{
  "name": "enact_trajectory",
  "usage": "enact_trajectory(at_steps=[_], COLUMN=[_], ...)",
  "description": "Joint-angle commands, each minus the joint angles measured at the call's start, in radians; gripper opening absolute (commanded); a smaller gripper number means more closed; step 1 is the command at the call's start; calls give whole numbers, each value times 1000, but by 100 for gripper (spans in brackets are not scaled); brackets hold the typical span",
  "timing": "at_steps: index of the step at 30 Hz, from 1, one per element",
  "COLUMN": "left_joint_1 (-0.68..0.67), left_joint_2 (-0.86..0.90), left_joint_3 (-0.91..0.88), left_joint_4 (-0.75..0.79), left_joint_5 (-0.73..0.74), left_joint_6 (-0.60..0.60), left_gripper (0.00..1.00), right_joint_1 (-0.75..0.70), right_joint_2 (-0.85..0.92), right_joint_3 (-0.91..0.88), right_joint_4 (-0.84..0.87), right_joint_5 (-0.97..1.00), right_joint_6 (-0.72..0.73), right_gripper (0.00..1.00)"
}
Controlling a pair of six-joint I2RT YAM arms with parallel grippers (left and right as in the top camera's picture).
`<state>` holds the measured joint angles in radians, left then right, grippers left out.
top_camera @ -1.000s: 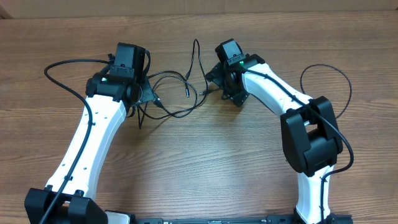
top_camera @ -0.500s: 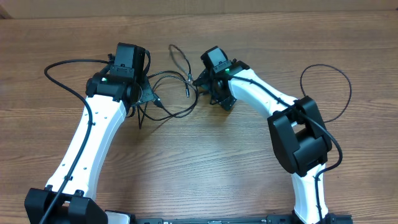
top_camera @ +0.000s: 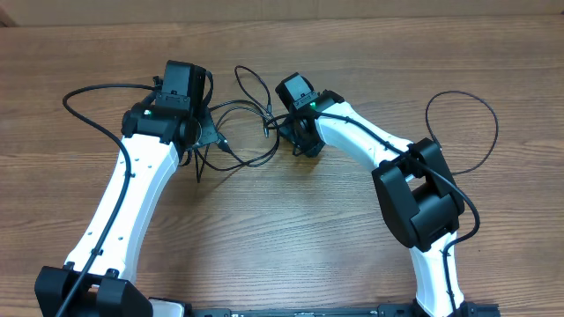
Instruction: Untangle cables
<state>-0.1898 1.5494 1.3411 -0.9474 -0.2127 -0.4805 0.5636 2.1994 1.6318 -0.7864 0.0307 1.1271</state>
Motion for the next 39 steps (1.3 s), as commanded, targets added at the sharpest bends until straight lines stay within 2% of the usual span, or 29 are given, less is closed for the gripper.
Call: enact_trajectory(at_steps=[1, 3, 7, 10, 16, 20, 23, 26, 30, 39], left_joint_1=[-8, -8, -8, -8, -8, -8, -8, -8, -8, -8], left_joint_2=[-1, -1, -1, -1, -1, -1, -1, -1, -1, -1], left_joint_3=[5, 5, 5, 5, 5, 5, 5, 5, 5, 5], left_joint_4=[2, 2, 1, 1, 0, 1, 0, 1, 2, -1], left_joint_5=[4, 4, 4, 4, 22, 24, 23, 23, 23, 24], left_joint_6=[-14, -14, -13, -14, -13, -13, -13, -14, -14, -13], left_gripper=[4, 4, 4, 4, 4, 4, 4, 4, 4, 4], right_joint_1=[4, 4, 4, 4, 4, 10, 14, 14, 14, 21], right_joint_2=[36, 36, 36, 36, 36, 36, 36, 36, 36, 36], right_joint_3=[-3, -3, -2, -3, -3, -3, -3, -3, -4, -64], right_joint_4=[-35, -26, 11, 51, 158, 172, 163, 145, 132, 122], right_joint_5=[35, 45, 47, 47, 47, 88, 127, 129, 129, 130], right_joint_6=[0, 0, -1, -1, 0, 3, 3, 3, 3, 55], right_gripper=[46, 57, 58, 74, 75, 75, 73, 64, 62, 43])
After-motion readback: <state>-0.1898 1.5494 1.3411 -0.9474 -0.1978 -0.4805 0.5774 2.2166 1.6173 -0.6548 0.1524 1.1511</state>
